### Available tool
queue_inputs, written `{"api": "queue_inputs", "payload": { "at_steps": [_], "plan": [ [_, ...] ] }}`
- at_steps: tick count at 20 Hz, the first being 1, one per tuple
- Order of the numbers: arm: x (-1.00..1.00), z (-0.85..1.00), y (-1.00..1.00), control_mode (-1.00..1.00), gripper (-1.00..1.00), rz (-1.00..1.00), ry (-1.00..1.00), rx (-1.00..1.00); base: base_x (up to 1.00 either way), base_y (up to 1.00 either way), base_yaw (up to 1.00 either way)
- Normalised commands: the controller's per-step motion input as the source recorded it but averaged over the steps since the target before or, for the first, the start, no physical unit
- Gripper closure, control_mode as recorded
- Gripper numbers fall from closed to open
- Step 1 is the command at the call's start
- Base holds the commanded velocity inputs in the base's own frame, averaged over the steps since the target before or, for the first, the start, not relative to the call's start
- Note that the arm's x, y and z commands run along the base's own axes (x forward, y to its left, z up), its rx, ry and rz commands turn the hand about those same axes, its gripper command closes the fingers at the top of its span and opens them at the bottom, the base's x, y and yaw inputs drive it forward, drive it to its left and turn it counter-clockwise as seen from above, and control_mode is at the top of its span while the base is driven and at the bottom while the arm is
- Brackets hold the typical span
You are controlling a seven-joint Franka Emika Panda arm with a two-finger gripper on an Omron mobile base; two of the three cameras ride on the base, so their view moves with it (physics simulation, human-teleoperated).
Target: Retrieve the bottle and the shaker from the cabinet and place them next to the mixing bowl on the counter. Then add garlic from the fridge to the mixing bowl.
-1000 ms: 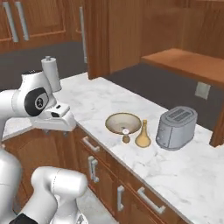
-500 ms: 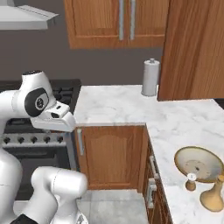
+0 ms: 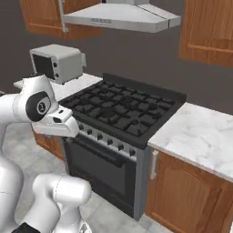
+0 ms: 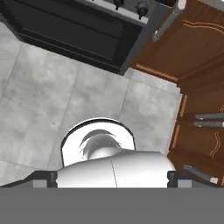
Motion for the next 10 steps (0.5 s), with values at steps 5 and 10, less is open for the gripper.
{"api": "queue_inputs", "payload": {
  "at_steps": [5,10],
  "plan": [
    [0.00,0.00,0.00,1.00,-1.00,0.00,0.00,0.00,0.00,0.35,0.96],
    [0.00,0.00,0.00,1.00,-1.00,0.00,0.00,0.00,0.00,0.38,0.89]
  ]
}}
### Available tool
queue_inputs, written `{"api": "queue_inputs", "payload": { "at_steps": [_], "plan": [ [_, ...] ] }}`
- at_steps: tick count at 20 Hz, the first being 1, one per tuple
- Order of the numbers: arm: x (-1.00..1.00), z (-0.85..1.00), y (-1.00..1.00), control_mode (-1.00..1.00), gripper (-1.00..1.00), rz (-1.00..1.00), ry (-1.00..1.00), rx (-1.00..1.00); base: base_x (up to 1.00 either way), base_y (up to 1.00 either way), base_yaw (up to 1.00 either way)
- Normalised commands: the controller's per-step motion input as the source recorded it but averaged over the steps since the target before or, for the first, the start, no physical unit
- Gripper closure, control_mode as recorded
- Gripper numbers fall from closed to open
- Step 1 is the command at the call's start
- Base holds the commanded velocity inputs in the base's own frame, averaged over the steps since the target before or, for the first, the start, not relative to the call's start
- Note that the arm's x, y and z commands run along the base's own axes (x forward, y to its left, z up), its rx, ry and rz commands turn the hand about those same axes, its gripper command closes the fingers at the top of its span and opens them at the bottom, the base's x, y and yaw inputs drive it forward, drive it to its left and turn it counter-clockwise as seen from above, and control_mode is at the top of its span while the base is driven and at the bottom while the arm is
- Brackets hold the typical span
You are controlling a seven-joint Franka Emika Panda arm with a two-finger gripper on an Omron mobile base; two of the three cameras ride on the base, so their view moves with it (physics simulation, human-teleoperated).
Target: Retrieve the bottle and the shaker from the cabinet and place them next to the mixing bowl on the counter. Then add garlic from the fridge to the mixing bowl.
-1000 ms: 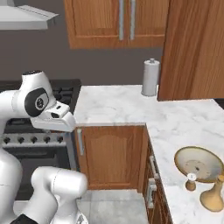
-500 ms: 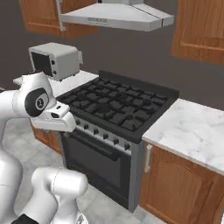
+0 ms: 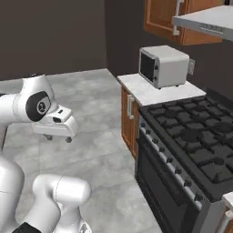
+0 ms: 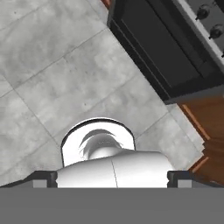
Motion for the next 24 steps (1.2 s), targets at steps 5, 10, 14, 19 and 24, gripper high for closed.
{"api": "queue_inputs", "payload": {
  "at_steps": [5,10,14,19,24],
  "plan": [
    [0.00,0.00,0.00,1.00,-1.00,0.00,0.00,0.00,0.06,0.21,0.91],
    [0.00,0.00,0.00,1.00,-1.00,0.00,0.00,0.00,0.16,0.35,0.87],
    [0.00,0.00,0.00,1.00,-1.00,0.00,0.00,0.00,0.57,0.66,0.53],
    [0.00,0.00,0.00,1.00,-1.00,0.00,0.00,0.00,0.82,0.45,0.44],
    [0.00,0.00,0.00,1.00,-1.00,0.00,0.00,0.00,0.81,0.47,0.45]
  ]
}}
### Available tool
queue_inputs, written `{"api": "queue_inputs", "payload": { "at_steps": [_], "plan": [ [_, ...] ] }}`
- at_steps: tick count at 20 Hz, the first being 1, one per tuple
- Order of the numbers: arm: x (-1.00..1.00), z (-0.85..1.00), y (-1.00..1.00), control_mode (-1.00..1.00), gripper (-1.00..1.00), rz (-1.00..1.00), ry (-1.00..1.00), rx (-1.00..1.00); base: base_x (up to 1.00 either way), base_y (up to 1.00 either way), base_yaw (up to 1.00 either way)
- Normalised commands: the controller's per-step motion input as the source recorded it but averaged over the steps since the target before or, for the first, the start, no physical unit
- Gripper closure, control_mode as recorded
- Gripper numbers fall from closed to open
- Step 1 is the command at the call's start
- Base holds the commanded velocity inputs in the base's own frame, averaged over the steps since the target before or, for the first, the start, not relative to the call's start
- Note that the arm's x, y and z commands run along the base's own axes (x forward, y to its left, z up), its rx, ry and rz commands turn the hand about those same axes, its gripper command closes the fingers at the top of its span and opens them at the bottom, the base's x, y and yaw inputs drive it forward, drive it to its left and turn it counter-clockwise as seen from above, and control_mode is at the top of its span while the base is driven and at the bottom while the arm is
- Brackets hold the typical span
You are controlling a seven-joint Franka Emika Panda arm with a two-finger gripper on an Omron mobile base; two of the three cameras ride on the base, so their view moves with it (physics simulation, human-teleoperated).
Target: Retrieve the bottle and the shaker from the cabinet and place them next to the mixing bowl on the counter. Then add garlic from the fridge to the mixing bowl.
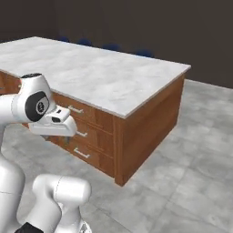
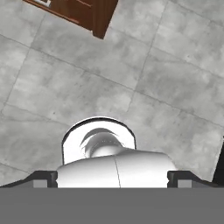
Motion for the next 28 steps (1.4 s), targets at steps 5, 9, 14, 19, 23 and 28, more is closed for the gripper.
{"api": "queue_inputs", "payload": {
  "at_steps": [5,9,14,19,23,28],
  "plan": [
    [0.00,0.00,0.00,1.00,-1.00,0.00,0.00,0.00,0.55,0.36,0.78],
    [0.00,0.00,0.00,1.00,-1.00,0.00,0.00,0.00,0.43,0.10,0.91],
    [0.00,0.00,0.00,1.00,-1.00,0.00,0.00,0.00,0.83,0.15,0.66],
    [0.00,0.00,0.00,1.00,-1.00,0.00,0.00,0.00,1.00,0.07,0.11],
    [0.00,0.00,0.00,1.00,-1.00,0.00,0.00,0.00,1.00,0.18,-0.03],
    [0.00,0.00,0.00,1.00,-1.00,0.00,0.00,0.00,1.00,0.00,0.10]
  ]
}}
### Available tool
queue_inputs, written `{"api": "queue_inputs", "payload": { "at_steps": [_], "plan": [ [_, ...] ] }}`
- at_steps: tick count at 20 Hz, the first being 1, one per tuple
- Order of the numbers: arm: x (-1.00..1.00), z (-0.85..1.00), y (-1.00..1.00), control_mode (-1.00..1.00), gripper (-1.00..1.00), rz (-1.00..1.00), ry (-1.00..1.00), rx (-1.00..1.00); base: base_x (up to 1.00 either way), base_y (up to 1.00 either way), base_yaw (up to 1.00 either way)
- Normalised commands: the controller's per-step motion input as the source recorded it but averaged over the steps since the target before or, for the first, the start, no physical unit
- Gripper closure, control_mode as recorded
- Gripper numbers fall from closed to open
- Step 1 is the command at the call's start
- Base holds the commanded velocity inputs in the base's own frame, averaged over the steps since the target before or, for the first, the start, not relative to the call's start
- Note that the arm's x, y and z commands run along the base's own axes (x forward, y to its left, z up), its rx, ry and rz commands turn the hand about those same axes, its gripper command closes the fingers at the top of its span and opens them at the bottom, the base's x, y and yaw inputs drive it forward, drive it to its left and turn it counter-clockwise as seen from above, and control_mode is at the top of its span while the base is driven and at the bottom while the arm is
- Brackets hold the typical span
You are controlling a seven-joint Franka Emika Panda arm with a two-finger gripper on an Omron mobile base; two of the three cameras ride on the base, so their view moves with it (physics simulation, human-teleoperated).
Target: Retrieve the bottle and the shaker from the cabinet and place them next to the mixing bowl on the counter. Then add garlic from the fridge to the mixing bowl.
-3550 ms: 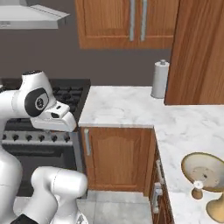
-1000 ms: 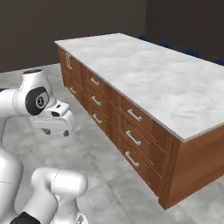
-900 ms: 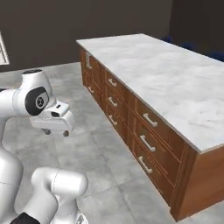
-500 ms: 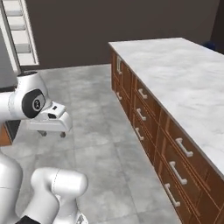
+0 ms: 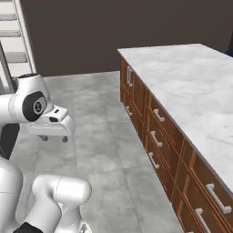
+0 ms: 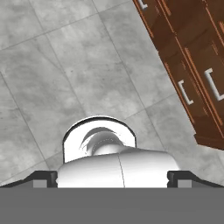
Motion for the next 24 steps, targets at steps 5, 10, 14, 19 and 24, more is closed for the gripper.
{"api": "queue_inputs", "payload": {
  "at_steps": [5,10,14,19,24],
  "plan": [
    [0.00,0.00,0.00,1.00,-1.00,0.00,0.00,0.00,1.00,0.00,0.38],
    [0.00,0.00,0.00,1.00,-1.00,0.00,0.00,0.00,0.96,-0.29,0.61],
    [0.00,0.00,0.00,1.00,-1.00,0.00,0.00,0.00,0.60,-0.53,0.62],
    [0.00,0.00,0.00,1.00,-1.00,0.00,0.00,0.00,0.39,-0.77,0.42],
    [0.00,0.00,0.00,1.00,-1.00,0.00,0.00,0.00,0.84,-0.33,0.51]
  ]
}}
